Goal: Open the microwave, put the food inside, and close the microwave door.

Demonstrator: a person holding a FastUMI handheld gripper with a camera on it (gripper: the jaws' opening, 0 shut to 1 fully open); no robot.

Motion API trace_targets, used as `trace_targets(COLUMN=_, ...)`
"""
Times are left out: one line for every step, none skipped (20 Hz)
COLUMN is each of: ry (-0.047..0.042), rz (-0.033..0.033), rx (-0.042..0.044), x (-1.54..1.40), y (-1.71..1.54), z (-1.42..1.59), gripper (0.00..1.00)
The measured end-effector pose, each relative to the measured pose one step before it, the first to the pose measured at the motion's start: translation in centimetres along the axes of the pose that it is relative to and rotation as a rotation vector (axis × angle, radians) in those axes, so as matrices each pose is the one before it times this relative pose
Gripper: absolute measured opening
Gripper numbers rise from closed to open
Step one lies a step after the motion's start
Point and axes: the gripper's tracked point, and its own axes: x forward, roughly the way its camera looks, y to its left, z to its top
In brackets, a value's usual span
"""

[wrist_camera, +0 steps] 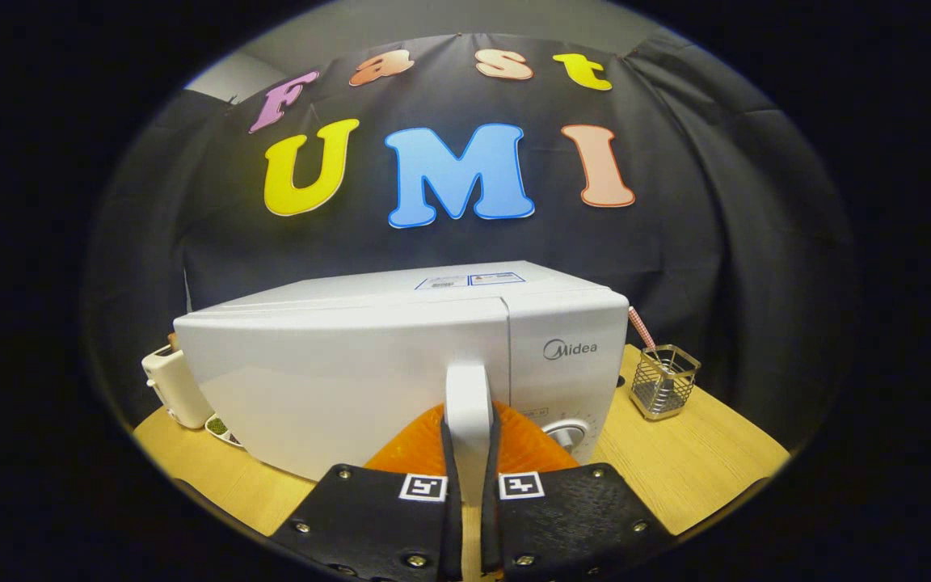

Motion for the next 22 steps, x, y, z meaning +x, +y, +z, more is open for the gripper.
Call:
trace_targets(ry=0.00552, rz=-0.00178, rx=-0.01067, x=-0.145, y=0.032, z=-0.013, gripper=0.09)
trace_targets(ry=0.00374, rz=-0.00191, rx=-0.00211, x=-0.746, y=0.157, z=-0.157, gripper=0.09)
trace_targets(ry=-0.01278, rz=-0.00716, rx=-0.00809, x=-0.908, y=0.180, z=-0.227, gripper=0.09)
trace_targets(ry=-0.00466, rz=0.00637, rx=-0.02512, x=-1.119, y=0.169, z=-0.267, gripper=0.09)
trace_targets(ry=0.00249, rz=0.01095, rx=-0.01565, x=-1.156, y=0.373, z=-0.260, gripper=0.09)
trace_targets(ry=-0.00468, rz=0.00926, rx=0.00781, x=-1.217, y=0.404, z=-0.130, gripper=0.09)
trace_targets(ry=0.00654, rz=0.00676, rx=0.00304, x=-1.134, y=0.355, z=-0.279, gripper=0.09)
trace_targets(ry=-0.00692, rz=0.00419, rx=-0.00095, x=-1.098, y=0.417, z=-0.239, gripper=0.09)
trace_targets(ry=-0.00974, rz=0.00083, rx=-0.00329, x=-1.134, y=0.550, z=-0.247, gripper=0.09)
trace_targets(ry=-0.01407, rz=0.00518, rx=-0.00335, x=-1.016, y=0.590, z=-0.116, gripper=0.09)
trace_targets(ry=-0.01433, rz=0.00519, rx=0.00352, x=-1.103, y=0.643, z=-0.280, gripper=0.09)
trace_targets(ry=-0.01887, rz=0.00311, rx=0.00690, x=-1.068, y=0.762, z=-0.138, gripper=0.09)
trace_targets(ry=-0.01069, rz=0.00614, rx=-0.00773, x=-1.055, y=0.753, z=-0.261, gripper=0.09)
trace_targets(ry=-0.01298, rz=0.00499, rx=-0.00363, x=-1.029, y=0.759, z=-0.125, gripper=0.10)
trace_targets(ry=-0.00652, rz=0.01193, rx=0.00195, x=-0.909, y=0.853, z=-0.218, gripper=0.10)
trace_targets(ry=-0.00436, rz=0.01239, rx=0.00444, x=-0.822, y=0.895, z=-0.171, gripper=0.13)
trace_targets(ry=-0.00666, rz=0.01445, rx=0.00053, x=-0.770, y=0.776, z=-0.101, gripper=0.13)
trace_targets(ry=-0.00059, rz=0.01329, rx=-0.00313, x=-0.732, y=0.769, z=-0.127, gripper=0.13)
trace_targets(ry=-0.00023, rz=0.01851, rx=0.00116, x=-0.621, y=0.836, z=-0.181, gripper=0.16)
trace_targets(ry=0.00010, rz=0.01212, rx=0.00175, x=-0.495, y=0.745, z=-0.181, gripper=0.16)
trace_targets(ry=-0.00183, rz=0.01467, rx=-0.00583, x=-0.643, y=0.673, z=-0.010, gripper=0.20)
trace_targets(ry=-0.00413, rz=0.01377, rx=-0.00911, x=-0.464, y=0.819, z=0.016, gripper=0.20)
